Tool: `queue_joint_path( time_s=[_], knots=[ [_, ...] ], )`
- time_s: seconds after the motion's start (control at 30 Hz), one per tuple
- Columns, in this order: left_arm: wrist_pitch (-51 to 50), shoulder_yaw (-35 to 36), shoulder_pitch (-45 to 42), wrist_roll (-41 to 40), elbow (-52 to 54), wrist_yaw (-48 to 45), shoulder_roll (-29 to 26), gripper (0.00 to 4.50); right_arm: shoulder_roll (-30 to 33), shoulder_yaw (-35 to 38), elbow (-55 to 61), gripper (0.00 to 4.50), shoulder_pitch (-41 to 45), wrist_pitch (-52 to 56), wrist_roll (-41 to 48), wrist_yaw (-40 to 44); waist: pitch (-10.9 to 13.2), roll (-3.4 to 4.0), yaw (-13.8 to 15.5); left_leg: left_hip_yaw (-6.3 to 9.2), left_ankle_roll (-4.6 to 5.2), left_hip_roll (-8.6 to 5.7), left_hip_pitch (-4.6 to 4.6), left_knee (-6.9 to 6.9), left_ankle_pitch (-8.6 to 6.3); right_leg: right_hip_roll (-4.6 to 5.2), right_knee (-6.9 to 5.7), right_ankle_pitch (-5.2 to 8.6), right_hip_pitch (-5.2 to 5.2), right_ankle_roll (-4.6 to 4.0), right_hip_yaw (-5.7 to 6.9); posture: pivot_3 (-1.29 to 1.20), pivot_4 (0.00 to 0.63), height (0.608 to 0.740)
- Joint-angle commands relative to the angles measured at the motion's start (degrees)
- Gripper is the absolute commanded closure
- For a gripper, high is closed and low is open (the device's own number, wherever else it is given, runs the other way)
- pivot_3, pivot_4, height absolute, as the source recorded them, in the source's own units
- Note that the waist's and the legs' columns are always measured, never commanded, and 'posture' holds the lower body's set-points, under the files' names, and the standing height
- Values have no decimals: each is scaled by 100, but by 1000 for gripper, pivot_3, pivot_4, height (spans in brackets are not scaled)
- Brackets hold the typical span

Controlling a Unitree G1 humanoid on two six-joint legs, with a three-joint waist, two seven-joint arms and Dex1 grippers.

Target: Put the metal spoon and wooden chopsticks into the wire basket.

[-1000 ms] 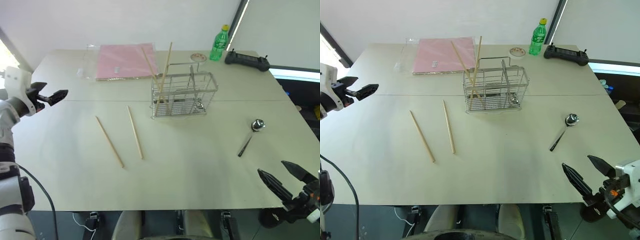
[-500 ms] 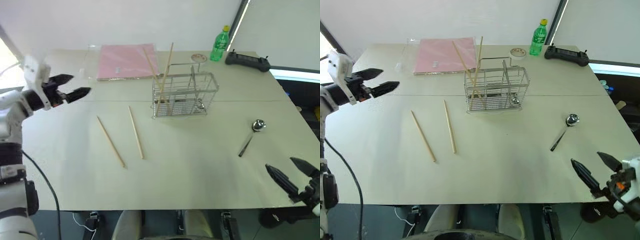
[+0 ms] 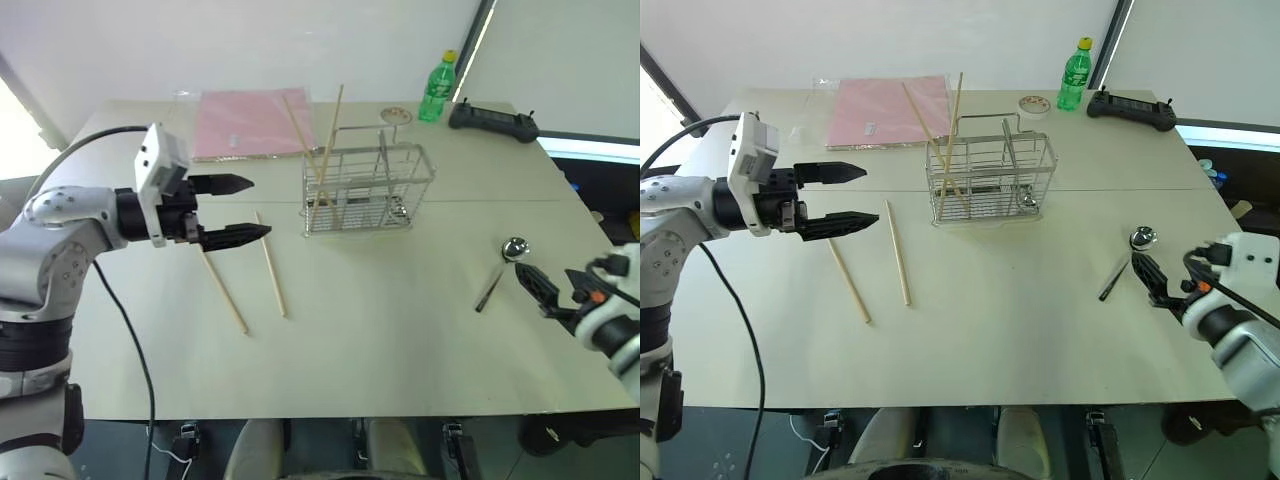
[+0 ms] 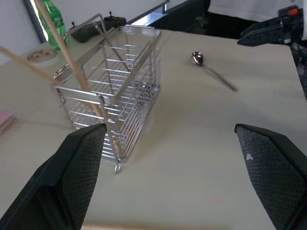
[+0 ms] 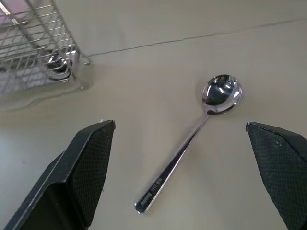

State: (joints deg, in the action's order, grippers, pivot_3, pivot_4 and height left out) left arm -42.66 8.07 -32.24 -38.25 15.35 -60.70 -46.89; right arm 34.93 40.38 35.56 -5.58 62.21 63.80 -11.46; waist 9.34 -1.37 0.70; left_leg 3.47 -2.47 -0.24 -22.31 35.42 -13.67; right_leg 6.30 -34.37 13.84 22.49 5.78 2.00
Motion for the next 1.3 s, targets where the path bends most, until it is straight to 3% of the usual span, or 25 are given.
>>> queue_joint_path(
  time_s=[0.03,0.3,0.6,0.8,0.93,1.3],
  knots=[
    [-204,134,-69,-254,306,275,60,0,-178,-180,-119,36,533,367,420,-1210,0,1,0,0,1,-1,-2,0,0,-2,0,0,1,0,-1,0,150,721],
    [-465,76,-23,-582,671,519,114,0,-360,-447,-1027,36,1666,896,486,-2656,2,3,-12,4,3,3,-2,1,0,-37,0,0,2,-1,-33,0,150,721],
    [-544,58,57,-799,953,830,191,0,3,-251,-2914,36,3058,1432,1836,-4166,5,13,-28,6,5,7,-2,1,0,-45,-3,-2,3,-5,-34,0,150,721],
    [-597,68,139,-981,1167,816,99,0,234,-681,-4177,36,3383,1398,2821,-4983,6,14,-44,5,9,7,-5,1,-2,-45,0,-2,2,-5,-36,0,150,721],
    [-658,88,56,-1087,1217,909,88,0,458,-934,-5041,36,3725,1457,2683,-4882,7,16,-73,4,9,6,-4,5,-1,-46,-1,-2,2,-5,-37,0,150,721],
    [-728,171,129,-1363,1406,1206,68,0,697,-1352,-6755,36,4846,1686,957,-3563,7,15,-155,6,12,7,-5,7,-3,-54,7,-3,-2,-5,-41,0,150,721]
  ],
)
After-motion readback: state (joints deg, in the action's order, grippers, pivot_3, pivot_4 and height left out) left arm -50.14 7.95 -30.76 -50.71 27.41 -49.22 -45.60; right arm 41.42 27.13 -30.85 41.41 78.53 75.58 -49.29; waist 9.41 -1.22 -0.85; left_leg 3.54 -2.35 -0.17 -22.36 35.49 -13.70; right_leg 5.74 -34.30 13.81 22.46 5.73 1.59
